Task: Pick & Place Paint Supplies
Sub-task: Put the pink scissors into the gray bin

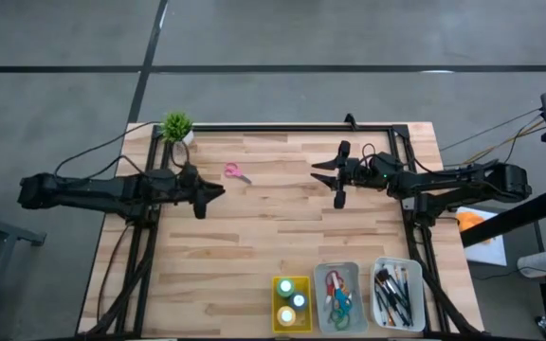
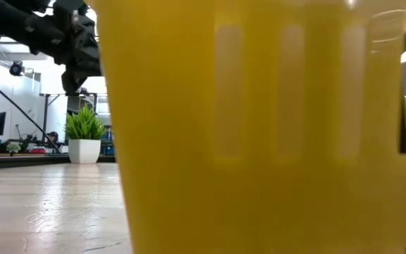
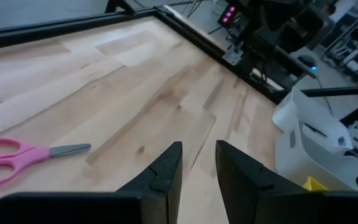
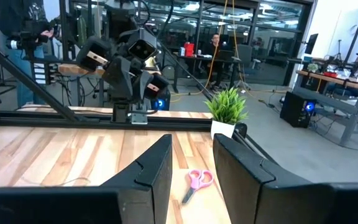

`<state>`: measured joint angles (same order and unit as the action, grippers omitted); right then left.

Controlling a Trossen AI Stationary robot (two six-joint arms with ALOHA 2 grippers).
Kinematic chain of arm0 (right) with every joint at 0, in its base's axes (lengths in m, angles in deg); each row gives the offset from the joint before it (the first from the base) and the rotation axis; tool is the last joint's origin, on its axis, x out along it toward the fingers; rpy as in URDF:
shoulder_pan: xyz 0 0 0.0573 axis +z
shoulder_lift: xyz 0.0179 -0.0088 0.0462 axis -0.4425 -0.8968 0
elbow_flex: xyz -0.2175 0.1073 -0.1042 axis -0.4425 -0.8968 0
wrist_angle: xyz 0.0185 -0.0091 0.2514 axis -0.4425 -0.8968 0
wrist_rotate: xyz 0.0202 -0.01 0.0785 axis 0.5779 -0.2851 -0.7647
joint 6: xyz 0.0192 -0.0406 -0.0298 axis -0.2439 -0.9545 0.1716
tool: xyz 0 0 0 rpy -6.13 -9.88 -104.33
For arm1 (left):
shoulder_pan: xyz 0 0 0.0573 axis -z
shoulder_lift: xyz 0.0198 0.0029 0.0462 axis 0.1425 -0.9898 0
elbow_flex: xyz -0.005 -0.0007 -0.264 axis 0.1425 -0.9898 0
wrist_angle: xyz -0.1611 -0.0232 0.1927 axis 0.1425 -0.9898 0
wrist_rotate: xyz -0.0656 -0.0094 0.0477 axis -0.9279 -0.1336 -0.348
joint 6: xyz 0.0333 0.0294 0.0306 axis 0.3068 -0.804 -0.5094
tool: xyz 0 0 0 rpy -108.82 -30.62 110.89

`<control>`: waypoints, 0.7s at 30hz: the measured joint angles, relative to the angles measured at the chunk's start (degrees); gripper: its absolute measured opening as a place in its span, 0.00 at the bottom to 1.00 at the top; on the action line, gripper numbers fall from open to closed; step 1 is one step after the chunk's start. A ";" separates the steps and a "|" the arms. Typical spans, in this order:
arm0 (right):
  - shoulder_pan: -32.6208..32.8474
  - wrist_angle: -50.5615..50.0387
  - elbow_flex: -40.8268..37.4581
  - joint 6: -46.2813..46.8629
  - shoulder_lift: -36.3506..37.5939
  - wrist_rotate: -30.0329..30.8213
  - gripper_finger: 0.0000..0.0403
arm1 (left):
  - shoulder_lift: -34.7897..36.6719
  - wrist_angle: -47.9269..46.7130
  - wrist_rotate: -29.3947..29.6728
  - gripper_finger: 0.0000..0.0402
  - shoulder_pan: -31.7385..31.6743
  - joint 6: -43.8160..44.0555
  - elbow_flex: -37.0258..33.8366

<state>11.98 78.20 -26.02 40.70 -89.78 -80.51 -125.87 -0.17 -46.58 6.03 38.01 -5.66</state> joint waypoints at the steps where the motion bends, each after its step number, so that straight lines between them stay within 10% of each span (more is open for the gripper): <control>1: 0.00 -0.01 0.00 0.00 0.00 0.00 0.28 | -1.20 -0.05 0.00 0.25 -0.33 0.00 0.67; 21: 0.00 0.01 0.00 0.00 -0.02 0.00 0.28 | -30.59 0.30 -2.62 0.25 -10.25 1.45 9.59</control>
<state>11.98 78.21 -26.02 40.70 -89.80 -80.51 -156.46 0.13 -49.20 -4.22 39.45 3.93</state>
